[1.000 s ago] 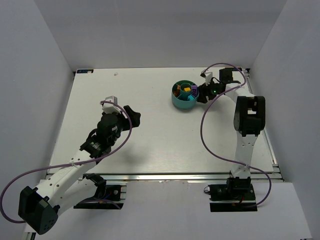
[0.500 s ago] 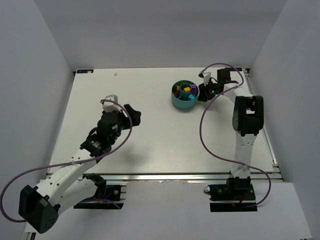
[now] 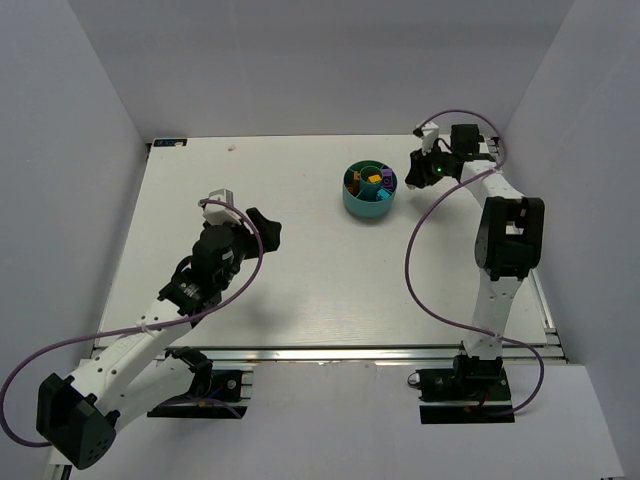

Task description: Sort the legos into containers by color

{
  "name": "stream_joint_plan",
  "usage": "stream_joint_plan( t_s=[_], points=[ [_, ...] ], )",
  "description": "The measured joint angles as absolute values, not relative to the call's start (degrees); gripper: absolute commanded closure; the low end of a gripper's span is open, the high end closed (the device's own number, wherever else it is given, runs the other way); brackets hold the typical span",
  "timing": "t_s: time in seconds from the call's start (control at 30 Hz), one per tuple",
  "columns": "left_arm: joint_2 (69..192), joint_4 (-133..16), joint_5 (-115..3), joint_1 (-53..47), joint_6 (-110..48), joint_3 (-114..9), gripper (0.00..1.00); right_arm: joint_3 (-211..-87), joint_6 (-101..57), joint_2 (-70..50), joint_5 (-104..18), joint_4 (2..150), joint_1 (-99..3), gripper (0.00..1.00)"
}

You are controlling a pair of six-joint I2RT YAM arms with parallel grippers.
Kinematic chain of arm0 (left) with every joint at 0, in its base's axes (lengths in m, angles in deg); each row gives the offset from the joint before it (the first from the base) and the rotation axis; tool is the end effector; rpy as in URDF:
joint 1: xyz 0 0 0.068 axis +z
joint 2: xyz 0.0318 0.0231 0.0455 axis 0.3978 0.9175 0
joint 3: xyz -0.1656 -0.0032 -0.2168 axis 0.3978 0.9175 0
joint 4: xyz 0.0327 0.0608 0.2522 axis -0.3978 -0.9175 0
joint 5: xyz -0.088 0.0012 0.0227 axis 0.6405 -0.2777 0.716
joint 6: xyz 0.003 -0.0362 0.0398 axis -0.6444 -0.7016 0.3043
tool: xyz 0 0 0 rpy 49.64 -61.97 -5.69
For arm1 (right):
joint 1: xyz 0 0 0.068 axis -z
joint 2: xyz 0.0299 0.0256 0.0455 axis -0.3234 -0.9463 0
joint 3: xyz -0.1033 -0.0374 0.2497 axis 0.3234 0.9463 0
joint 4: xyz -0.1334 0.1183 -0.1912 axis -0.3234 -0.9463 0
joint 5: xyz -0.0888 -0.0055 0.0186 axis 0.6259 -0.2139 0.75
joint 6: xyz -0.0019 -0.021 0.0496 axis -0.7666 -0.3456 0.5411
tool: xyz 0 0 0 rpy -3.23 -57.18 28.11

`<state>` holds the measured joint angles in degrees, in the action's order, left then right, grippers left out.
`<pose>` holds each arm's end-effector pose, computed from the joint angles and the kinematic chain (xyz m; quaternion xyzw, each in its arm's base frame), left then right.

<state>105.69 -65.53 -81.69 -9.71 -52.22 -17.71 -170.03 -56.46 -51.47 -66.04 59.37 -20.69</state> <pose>0.1791 -0.1043 0.2873 -0.0890 0.7986 -0.2148 0.5552 0.4835 0.0336 0.2110 -0.3259 0.8300 0.1544 0.4256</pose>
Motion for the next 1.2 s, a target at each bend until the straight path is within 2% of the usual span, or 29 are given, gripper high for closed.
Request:
stream_joint_plan(
  t_s=[0.43, 0.87, 1.07, 1.2],
  points=[
    [105.0, -65.5, -81.7, -9.7, -52.3, -17.5, 0.07, -178.0, -40.9, -48.5, -68.5, 66.5, -22.7, 0.97],
    [105.0, -65.5, -81.7, -9.7, -52.7, -17.5, 0.07, -182.5, -25.7, -56.5, -68.6, 72.9, -29.5, 0.94],
    [105.0, -65.5, -81.7, -9.7, -52.7, -17.5, 0.07, -182.5, -24.3, -58.0, -67.7, 72.9, -29.6, 0.86],
    [105.0, -65.5, -81.7, -9.7, -52.7, -17.5, 0.07, -182.4, -24.4, -58.0, -67.4, 73.3, -29.7, 0.76]
  ],
)
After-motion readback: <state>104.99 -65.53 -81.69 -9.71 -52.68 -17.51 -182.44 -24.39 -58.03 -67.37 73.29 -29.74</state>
